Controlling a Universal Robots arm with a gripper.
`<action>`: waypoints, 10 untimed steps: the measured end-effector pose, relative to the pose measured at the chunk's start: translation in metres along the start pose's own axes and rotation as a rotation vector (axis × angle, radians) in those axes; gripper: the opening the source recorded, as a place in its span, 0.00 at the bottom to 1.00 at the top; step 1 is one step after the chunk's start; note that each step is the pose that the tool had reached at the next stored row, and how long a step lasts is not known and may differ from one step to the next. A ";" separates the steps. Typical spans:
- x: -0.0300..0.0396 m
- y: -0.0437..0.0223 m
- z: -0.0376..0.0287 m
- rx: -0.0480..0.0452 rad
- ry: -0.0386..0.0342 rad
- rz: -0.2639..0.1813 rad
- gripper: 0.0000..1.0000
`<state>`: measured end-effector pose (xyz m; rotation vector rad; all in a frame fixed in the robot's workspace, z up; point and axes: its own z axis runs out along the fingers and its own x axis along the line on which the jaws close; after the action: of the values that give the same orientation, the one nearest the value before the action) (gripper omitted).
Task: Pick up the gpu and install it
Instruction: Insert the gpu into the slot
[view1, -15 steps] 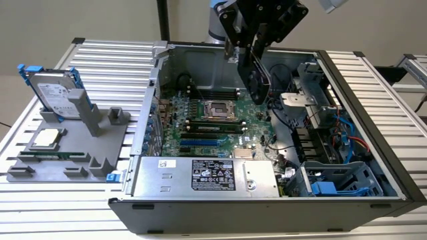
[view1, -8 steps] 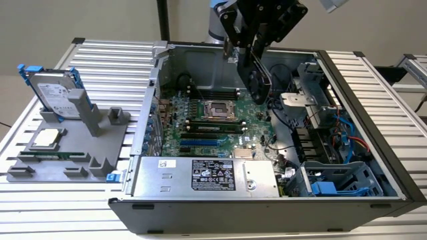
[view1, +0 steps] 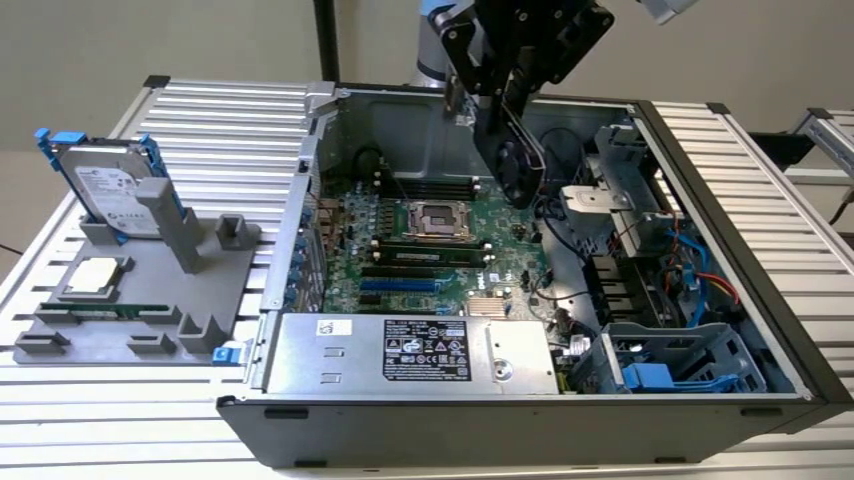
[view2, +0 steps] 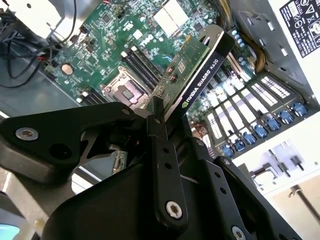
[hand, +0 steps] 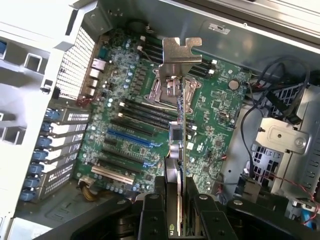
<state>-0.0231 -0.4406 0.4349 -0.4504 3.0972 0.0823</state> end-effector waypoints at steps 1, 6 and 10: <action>0.0000 0.0000 0.0000 0.0000 0.0002 -0.004 0.00; 0.0000 0.0000 0.0000 -0.0004 0.0013 -0.026 0.00; 0.0000 0.0000 -0.0001 -0.0008 0.0025 -0.048 0.00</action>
<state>-0.0231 -0.4406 0.4350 -0.5248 3.0868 0.0825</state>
